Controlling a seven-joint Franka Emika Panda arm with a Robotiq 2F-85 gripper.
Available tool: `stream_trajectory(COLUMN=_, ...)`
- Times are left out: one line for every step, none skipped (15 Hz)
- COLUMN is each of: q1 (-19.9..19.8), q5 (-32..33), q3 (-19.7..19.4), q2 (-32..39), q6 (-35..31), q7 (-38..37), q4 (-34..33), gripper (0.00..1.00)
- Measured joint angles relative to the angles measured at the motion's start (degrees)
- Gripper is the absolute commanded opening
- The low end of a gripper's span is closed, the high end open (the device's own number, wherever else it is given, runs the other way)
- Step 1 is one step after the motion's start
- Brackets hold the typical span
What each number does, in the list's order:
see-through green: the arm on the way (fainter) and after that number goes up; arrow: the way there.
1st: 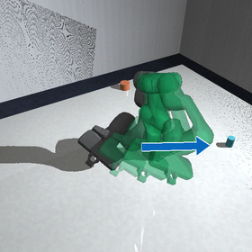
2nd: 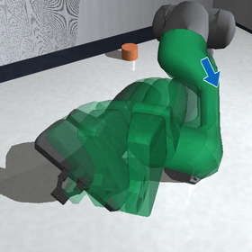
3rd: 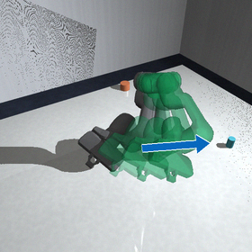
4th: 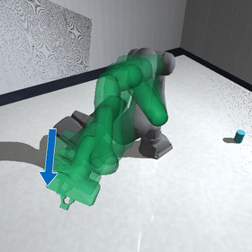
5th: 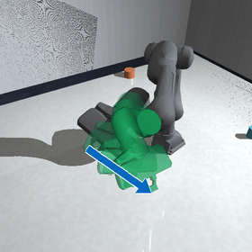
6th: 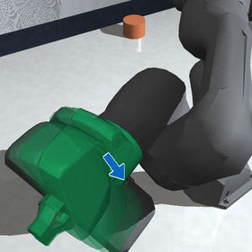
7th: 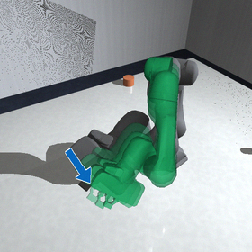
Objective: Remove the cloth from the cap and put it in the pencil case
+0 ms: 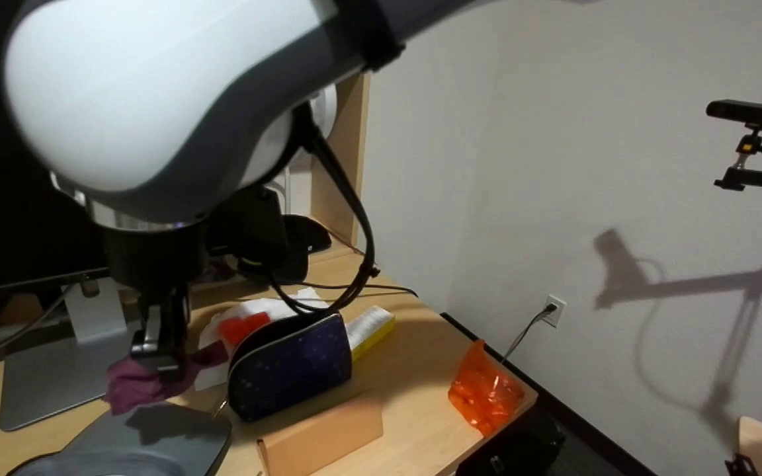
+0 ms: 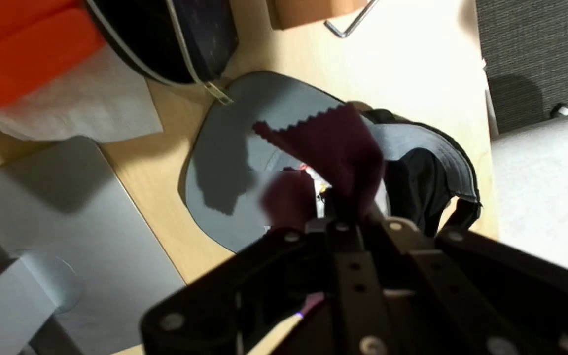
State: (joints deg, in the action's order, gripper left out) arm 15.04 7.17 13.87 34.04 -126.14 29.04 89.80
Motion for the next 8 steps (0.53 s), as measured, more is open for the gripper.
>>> stream_trajectory(q1=-0.5, q5=0.0, q3=-0.5, q2=-1.1, q6=0.0, q7=-0.9, q4=1.2, gripper=0.08)
stream_trajectory(q1=-1.0, q5=0.0, q3=-1.0, q2=-2.0, q6=0.1, q7=-1.7, q4=2.4, gripper=0.09)
stream_trajectory(q1=-1.4, q5=0.0, q3=-1.6, q2=-2.7, q6=0.1, q7=-2.3, q4=3.6, gripper=0.08)
stream_trajectory(q1=-1.8, q5=0.1, q3=-2.1, q2=-3.3, q6=0.2, q7=-2.6, q4=4.6, gripper=0.09)
stream_trajectory(q1=-2.2, q5=0.2, q3=-2.7, q2=-3.7, q6=0.4, q7=-2.9, q4=5.6, gripper=0.08)
stream_trajectory(q1=-2.3, q5=0.4, q3=-3.3, q2=-4.0, q6=0.6, q7=-3.2, q4=6.4, gripper=0.08)
stream_trajectory(q1=-2.4, q5=0.7, q3=-3.9, q2=-4.2, q6=0.7, q7=-3.3, q4=7.2, gripper=0.08)
stream_trajectory(q1=-2.4, q5=1.1, q3=-4.4, q2=-4.3, q6=0.9, q7=-3.6, q4=7.7, gripper=0.08)
